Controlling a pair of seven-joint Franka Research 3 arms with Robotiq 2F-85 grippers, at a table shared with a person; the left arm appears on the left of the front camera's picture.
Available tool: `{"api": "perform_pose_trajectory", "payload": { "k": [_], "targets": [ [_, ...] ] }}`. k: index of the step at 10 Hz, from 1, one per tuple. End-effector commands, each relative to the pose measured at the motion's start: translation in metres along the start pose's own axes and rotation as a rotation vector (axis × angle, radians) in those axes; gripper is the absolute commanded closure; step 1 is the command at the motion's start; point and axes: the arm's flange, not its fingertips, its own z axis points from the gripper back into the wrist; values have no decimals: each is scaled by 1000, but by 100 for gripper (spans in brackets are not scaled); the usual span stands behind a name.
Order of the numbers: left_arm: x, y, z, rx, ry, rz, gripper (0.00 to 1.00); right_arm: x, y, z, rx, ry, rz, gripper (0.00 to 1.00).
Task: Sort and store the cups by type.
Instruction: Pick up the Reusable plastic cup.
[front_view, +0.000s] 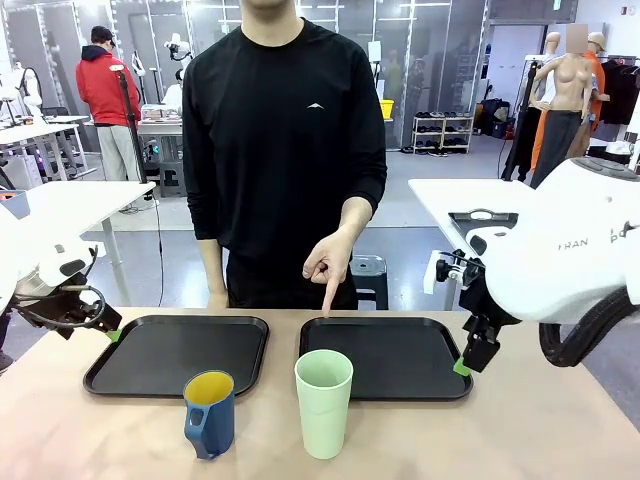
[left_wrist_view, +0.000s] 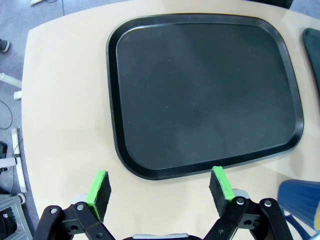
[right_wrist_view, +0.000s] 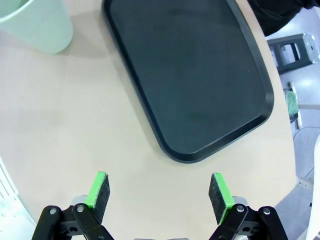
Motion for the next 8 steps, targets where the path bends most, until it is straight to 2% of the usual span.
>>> {"api": "perform_pose_trajectory", "payload": {
  "k": [1, 2, 3, 4, 8],
  "targets": [
    [0, 2, 0, 0, -1, 4, 0, -29, 14, -1, -31, 63, 103, 0],
    [0, 2, 0, 0, -1, 4, 0, -33, 13, -2, -54, 93, 140, 0],
    [0, 2, 0, 0, -1, 4, 0, -34, 10, -2, -65, 122, 117, 0],
    [0, 2, 0, 0, -1, 4, 0, -11, -6, 1, -17, 58, 83, 0],
    [0, 2, 0, 0, -1, 4, 0, -15, -8, 1, -29, 77, 90, 0]
  ]
}}
